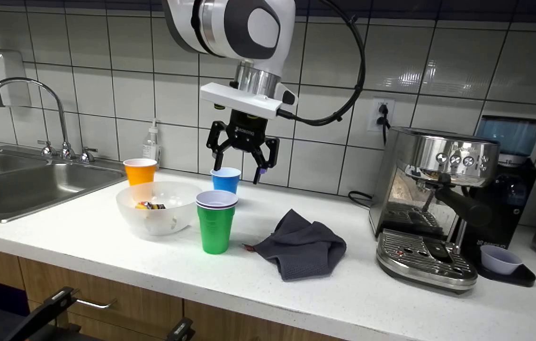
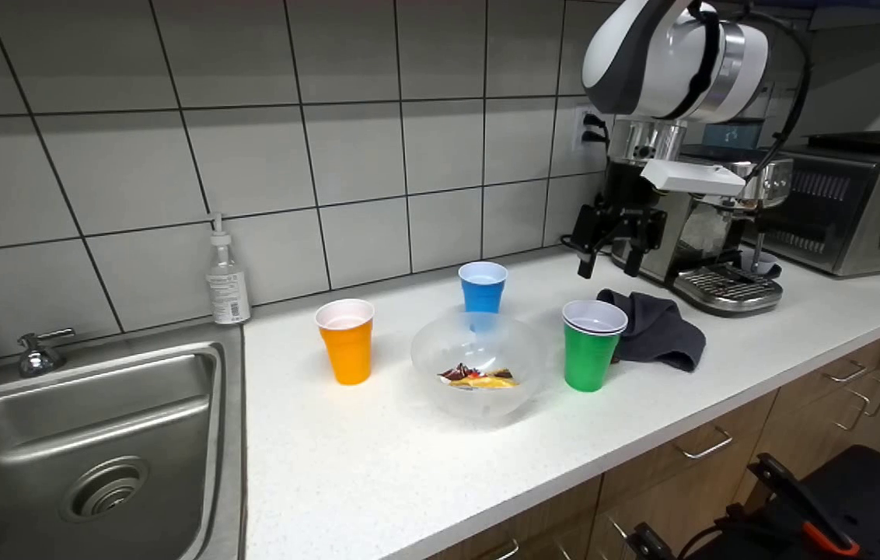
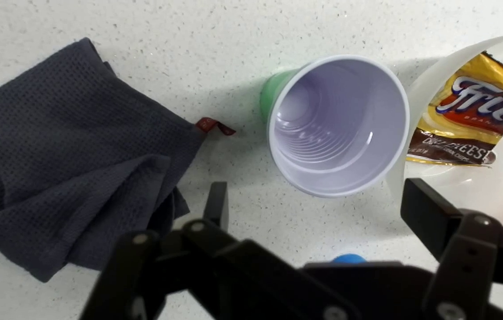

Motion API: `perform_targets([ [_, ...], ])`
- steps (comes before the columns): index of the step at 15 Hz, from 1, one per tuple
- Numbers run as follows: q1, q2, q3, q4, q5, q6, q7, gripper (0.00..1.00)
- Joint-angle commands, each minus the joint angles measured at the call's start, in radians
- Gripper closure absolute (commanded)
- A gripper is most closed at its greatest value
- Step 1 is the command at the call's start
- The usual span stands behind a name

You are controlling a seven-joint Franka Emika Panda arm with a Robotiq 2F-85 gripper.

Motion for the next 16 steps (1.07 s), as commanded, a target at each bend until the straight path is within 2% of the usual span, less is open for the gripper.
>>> perform_targets([
  [1, -0.020, 0.034, 0.014, 0.037, -0.010, 0.014, 0.041, 0.00],
  [9, -0.012, 0.110, 0.041, 0.102, 0.021, 0.063, 0.162, 0.00],
  [16, 0.009, 0.178, 0.085, 0.158, 0.003, 0.119, 0.311, 0.00],
])
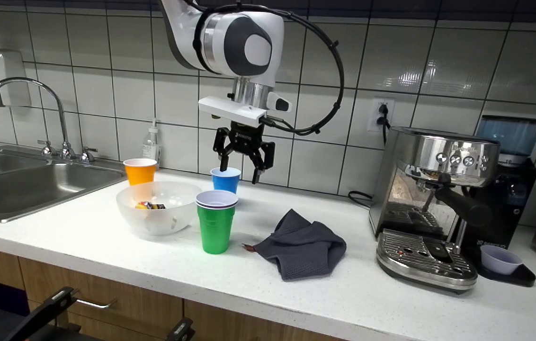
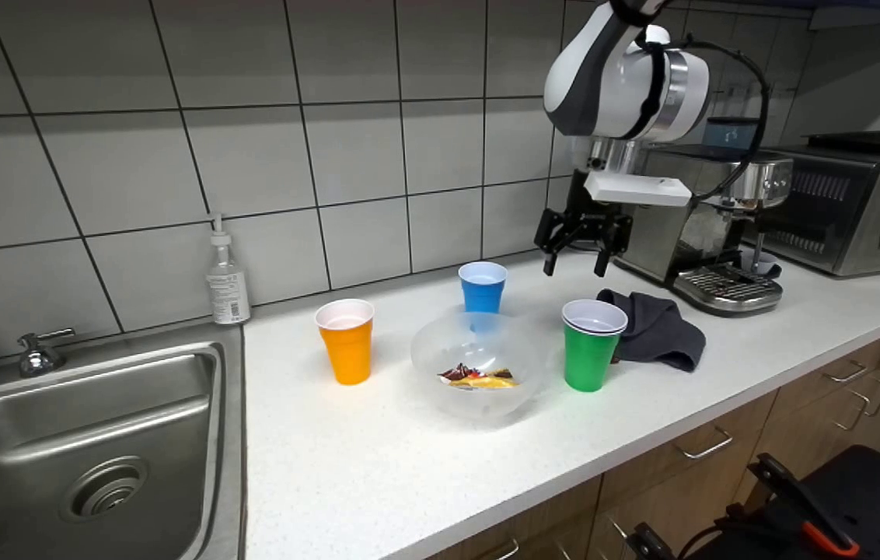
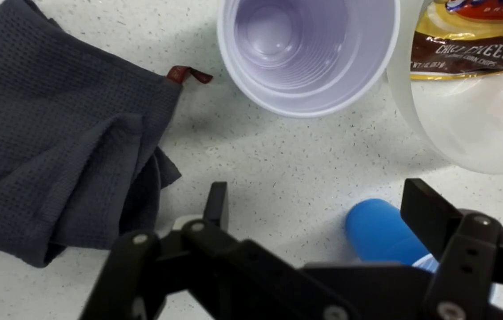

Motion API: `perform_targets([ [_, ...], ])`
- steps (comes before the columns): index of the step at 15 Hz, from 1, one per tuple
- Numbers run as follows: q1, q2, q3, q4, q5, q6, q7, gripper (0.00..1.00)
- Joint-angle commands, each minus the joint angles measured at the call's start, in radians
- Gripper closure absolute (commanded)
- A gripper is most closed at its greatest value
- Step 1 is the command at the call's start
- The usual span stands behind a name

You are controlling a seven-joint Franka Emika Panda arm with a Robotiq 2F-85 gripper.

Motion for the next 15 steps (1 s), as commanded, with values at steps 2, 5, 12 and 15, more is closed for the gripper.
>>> perform_targets([
  [2, 0.013, 0.057, 0.032, 0.064, -0.007, 0.034, 0.119, 0.00],
  [5, 0.029, 0.084, 0.041, 0.093, -0.016, 0.044, 0.193, 0.00],
  [12, 0.081, 0.161, 0.034, 0.175, -0.043, 0.032, 0.408, 0.00],
  [15, 0.097, 0.191, 0.032, 0.208, -0.039, 0.031, 0.482, 0.00],
])
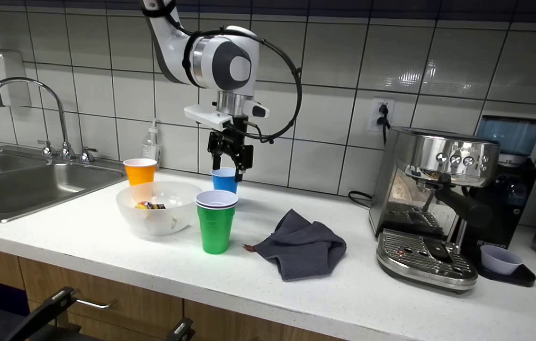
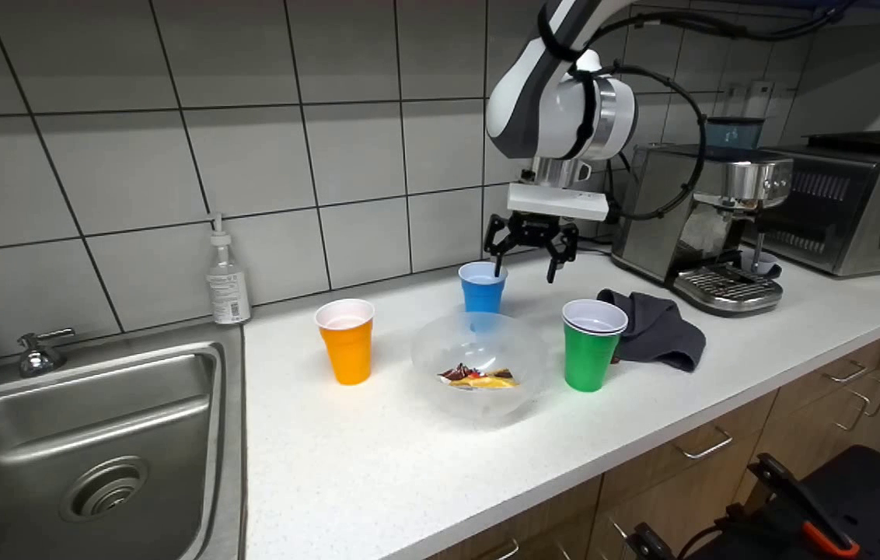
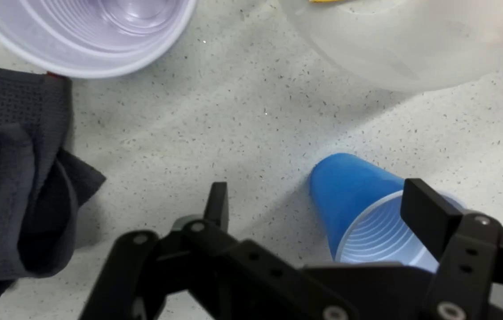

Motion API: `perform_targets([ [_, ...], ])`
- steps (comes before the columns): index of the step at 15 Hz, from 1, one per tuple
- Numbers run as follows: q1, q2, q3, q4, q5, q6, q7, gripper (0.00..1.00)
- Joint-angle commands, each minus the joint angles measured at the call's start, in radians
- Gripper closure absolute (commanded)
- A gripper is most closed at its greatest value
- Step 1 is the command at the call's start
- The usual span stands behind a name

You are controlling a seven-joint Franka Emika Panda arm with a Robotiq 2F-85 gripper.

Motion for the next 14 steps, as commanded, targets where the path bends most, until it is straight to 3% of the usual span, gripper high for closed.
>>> perform_targets([
  [1, 0.016, 0.046, -0.002, 0.070, -0.014, -0.026, 0.113, 0.00],
  [14, 0.037, 0.166, -0.025, 0.191, -0.012, -0.047, 0.288, 0.00],
])
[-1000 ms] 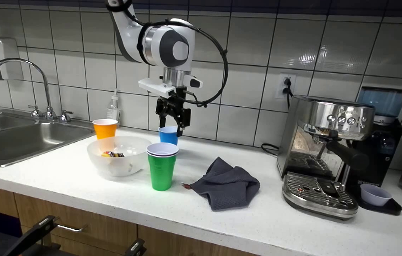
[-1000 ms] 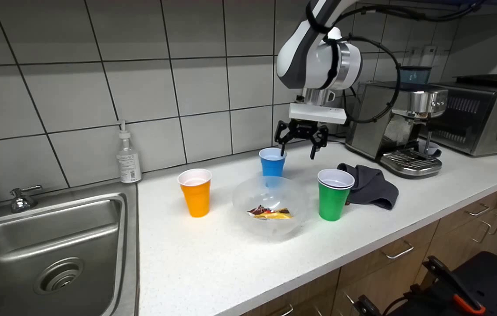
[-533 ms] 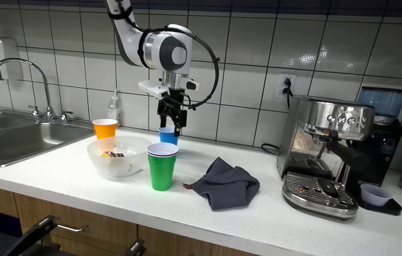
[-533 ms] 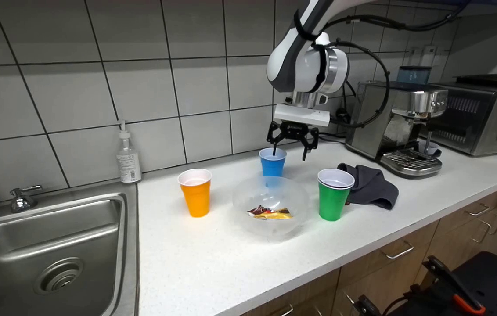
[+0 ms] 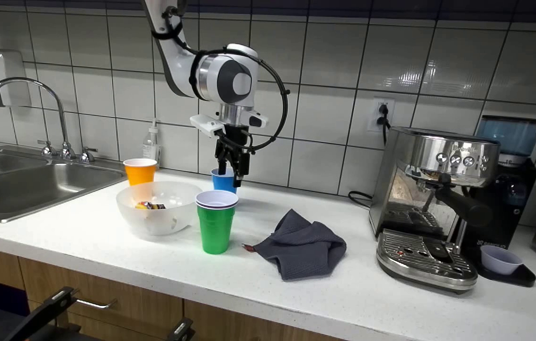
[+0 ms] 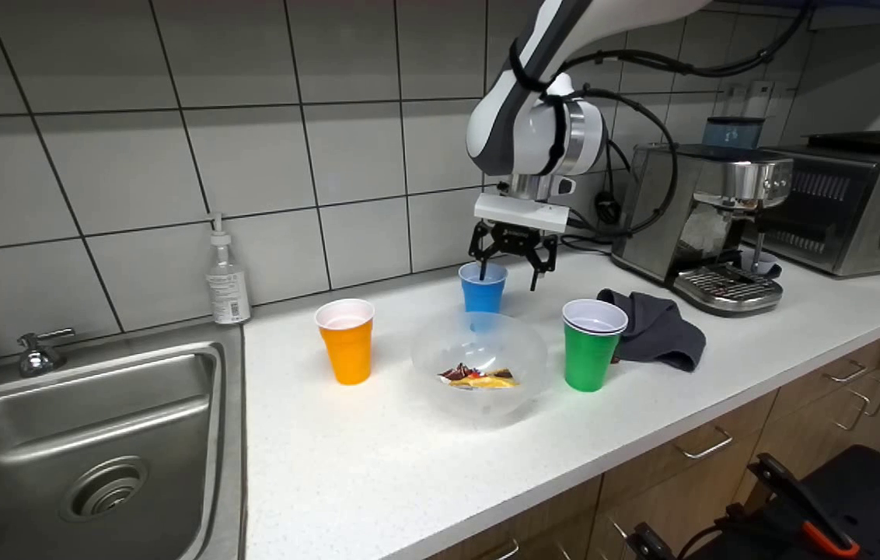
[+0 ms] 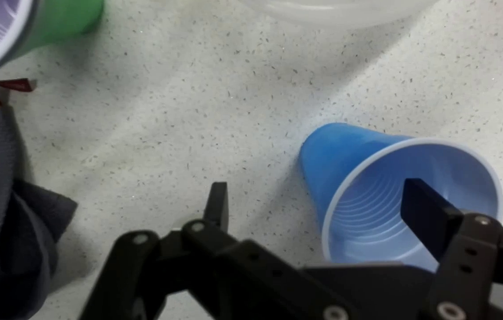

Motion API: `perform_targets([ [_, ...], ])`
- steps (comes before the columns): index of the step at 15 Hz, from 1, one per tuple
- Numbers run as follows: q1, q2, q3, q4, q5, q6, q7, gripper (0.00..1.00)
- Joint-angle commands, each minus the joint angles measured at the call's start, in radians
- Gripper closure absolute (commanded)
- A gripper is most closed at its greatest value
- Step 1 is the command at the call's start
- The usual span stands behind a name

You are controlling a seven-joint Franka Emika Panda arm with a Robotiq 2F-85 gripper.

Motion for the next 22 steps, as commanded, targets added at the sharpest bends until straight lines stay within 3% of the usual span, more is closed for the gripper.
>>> perform_targets([
  [1, 0.015, 0.034, -0.018, 0.056, -0.012, -0.043, 0.053, 0.00],
  [13, 0.014, 0.058, -0.022, 0.080, -0.014, -0.062, 0.041, 0.00],
  [14, 0.014, 0.058, -0.022, 0.079, -0.015, -0.062, 0.040, 0.09],
  [15, 0.012, 0.057, -0.021, 0.079, -0.013, -0.062, 0.037, 0.26],
  [22, 0.009, 0.057, -0.021, 0.081, -0.010, -0.062, 0.035, 0.82],
])
